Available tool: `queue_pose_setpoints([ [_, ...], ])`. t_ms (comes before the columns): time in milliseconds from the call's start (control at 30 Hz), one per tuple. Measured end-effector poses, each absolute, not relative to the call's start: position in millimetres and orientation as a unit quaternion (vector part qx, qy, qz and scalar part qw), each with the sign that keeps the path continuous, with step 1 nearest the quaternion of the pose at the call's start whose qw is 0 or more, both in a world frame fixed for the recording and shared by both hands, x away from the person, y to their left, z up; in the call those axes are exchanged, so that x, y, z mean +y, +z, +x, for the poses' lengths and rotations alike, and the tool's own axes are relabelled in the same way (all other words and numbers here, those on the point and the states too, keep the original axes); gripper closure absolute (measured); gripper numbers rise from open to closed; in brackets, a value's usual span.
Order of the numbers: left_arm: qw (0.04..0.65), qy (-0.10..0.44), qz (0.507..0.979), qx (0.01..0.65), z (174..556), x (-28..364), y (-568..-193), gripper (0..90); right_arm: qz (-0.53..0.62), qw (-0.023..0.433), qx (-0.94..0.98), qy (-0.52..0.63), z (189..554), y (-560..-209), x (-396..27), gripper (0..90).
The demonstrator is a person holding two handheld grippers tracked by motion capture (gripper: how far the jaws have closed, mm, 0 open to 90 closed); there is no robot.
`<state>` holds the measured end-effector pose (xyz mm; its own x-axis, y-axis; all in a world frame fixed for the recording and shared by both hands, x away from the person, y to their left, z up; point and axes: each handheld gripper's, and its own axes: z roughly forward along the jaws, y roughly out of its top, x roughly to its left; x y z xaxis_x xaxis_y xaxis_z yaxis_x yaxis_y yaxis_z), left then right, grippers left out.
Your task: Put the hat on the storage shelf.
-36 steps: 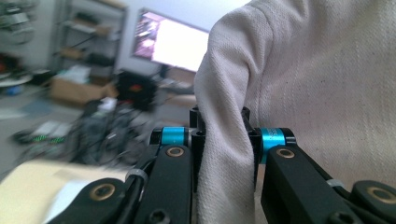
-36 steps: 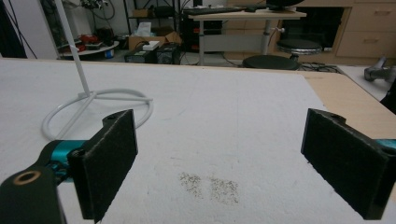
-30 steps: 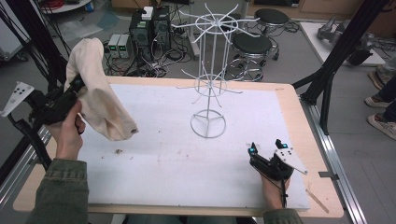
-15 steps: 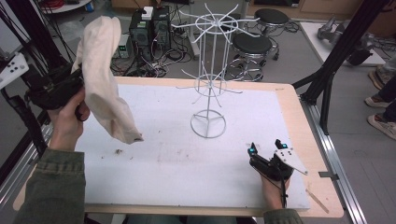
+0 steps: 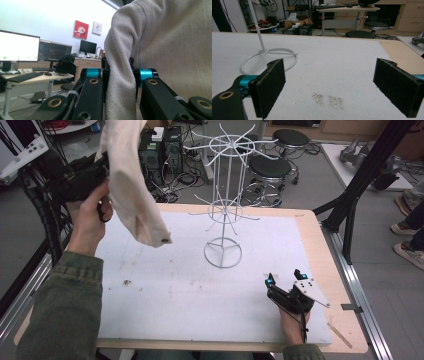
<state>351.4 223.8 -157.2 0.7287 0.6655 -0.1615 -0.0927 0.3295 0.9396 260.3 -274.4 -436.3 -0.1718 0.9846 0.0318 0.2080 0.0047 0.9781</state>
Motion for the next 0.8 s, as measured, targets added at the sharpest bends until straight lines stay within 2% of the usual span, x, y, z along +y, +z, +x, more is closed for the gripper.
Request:
queue_pose_setpoints([
  [300,0.768,0.218,0.534,0.278,391,194,-132,80.0,0.497,0.395,0.597,0.491,261,-437,-275,9.6],
  [433,0.753,0.234,0.551,0.275,403,176,-121,80.0,0.499,0.391,0.595,0.493,259,-437,-274,9.6],
  [800,0.740,0.209,0.579,0.271,436,150,-146,79.6,0.497,0.393,0.594,0.495,258,-437,-278,9.7],
])
